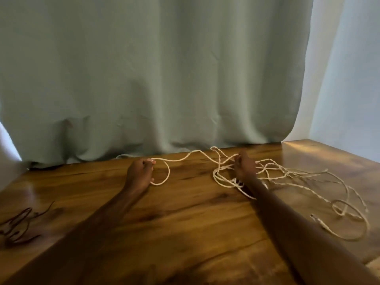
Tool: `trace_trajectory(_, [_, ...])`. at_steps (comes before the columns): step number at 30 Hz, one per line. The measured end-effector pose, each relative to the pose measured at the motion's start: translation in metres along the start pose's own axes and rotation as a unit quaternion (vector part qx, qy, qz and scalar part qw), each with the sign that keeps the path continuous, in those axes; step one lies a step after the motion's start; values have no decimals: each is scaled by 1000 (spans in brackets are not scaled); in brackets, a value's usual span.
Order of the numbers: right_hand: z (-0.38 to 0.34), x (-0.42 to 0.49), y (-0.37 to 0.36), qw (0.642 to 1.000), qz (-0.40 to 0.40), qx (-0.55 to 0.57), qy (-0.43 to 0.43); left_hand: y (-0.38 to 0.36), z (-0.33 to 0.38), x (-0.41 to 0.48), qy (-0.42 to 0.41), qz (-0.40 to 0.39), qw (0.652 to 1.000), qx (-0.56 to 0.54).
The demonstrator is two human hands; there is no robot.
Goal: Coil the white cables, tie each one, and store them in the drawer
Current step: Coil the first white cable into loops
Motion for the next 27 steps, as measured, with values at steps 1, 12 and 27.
trace_trajectory(1, [2, 10, -6, 1000, -9, 7, -11, -8, -6, 3, 1, -3, 1000, 14])
trace_trajectory(12, [-32, 46, -43, 972, -148, 48, 178, -25, -17, 10, -21, 15, 1000, -5])
trace_trajectory(27, [-54, 1, -10, 944, 28, -125, 304, -56, 59, -39, -382, 35, 899, 212])
Point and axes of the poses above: each hand's wrist, its own x-axis towards the middle knuckle, its own y-axis out of the back of the hand, z = x × y, the point moved 1 cm from there along x, towards the middle knuckle, and after that the axes turned 3 degrees about -y, right-handed, at the moved point
